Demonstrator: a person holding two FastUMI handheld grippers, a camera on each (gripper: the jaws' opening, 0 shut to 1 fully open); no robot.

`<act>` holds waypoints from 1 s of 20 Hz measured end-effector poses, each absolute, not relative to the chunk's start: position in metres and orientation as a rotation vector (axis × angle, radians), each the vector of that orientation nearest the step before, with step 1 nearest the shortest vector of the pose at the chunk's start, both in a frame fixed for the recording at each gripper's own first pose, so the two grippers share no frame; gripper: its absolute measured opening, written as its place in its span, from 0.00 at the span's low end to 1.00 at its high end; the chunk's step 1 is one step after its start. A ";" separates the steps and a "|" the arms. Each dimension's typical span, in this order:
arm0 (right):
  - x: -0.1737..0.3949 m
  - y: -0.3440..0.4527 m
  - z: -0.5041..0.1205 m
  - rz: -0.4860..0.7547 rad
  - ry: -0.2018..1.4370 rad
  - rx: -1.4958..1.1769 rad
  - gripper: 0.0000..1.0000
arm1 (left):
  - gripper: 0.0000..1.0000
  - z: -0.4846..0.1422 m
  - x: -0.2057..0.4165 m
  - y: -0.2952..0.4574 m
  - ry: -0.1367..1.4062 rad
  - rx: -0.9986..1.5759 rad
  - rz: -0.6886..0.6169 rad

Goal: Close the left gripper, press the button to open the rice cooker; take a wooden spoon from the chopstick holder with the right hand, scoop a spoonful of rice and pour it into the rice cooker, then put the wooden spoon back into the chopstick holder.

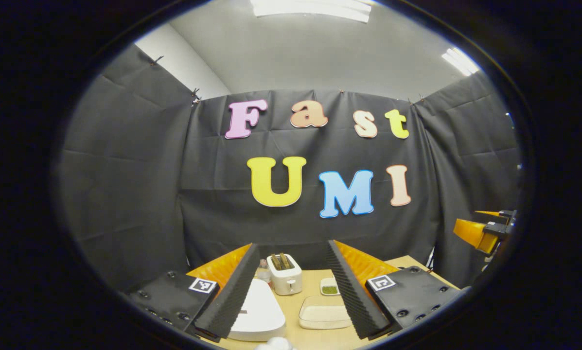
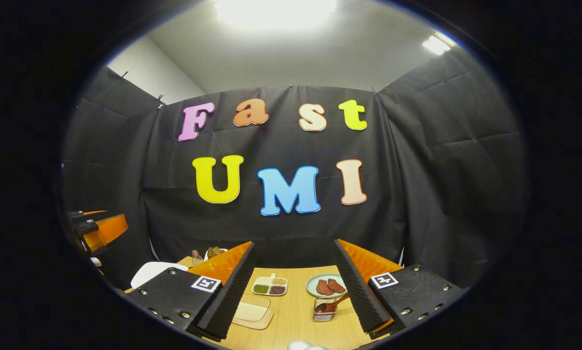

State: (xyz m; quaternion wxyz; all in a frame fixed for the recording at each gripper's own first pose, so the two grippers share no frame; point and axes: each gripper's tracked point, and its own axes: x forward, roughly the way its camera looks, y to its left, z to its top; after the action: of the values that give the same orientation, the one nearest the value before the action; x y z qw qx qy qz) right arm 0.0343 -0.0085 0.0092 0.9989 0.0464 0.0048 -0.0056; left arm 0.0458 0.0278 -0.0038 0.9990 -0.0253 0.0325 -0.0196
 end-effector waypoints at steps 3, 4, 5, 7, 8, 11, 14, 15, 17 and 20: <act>0.034 -0.009 0.011 -0.018 0.004 0.092 0.96 | 0.96 -0.007 0.047 0.029 0.069 -0.059 -0.041; 0.034 -0.009 0.012 -0.020 0.003 0.090 0.96 | 0.95 -0.007 0.046 0.030 0.070 -0.060 -0.041; 0.033 -0.010 0.013 -0.022 0.000 0.087 0.96 | 0.96 -0.007 0.047 0.029 0.068 -0.056 -0.043; 0.033 -0.008 0.012 -0.022 0.002 0.089 0.96 | 0.96 -0.007 0.048 0.030 0.066 -0.053 -0.046; 0.033 -0.008 0.011 -0.024 0.005 0.091 0.96 | 0.97 -0.006 0.049 0.030 0.068 -0.054 -0.047; 0.034 -0.006 0.012 -0.027 0.005 0.091 0.96 | 0.96 -0.006 0.050 0.033 0.063 -0.050 -0.050; 0.034 -0.004 0.012 -0.031 0.003 0.089 0.96 | 0.99 -0.007 0.052 0.034 0.065 -0.051 -0.053; 0.034 -0.003 0.012 -0.030 0.003 0.091 0.96 | 0.99 -0.007 0.052 0.036 0.065 -0.049 -0.053; 0.034 -0.002 0.012 -0.031 0.006 0.092 0.96 | 0.98 -0.008 0.052 0.036 0.063 -0.046 -0.053; 0.034 -0.001 0.013 -0.034 0.001 0.089 0.96 | 0.98 -0.007 0.054 0.038 0.059 -0.042 -0.055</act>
State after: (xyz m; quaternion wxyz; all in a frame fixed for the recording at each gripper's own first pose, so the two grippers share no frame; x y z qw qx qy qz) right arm 0.0341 -0.0006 0.0127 0.9989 0.0447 0.0007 -0.0170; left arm 0.0536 0.0378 -0.0066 0.9990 -0.0210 0.0295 -0.0273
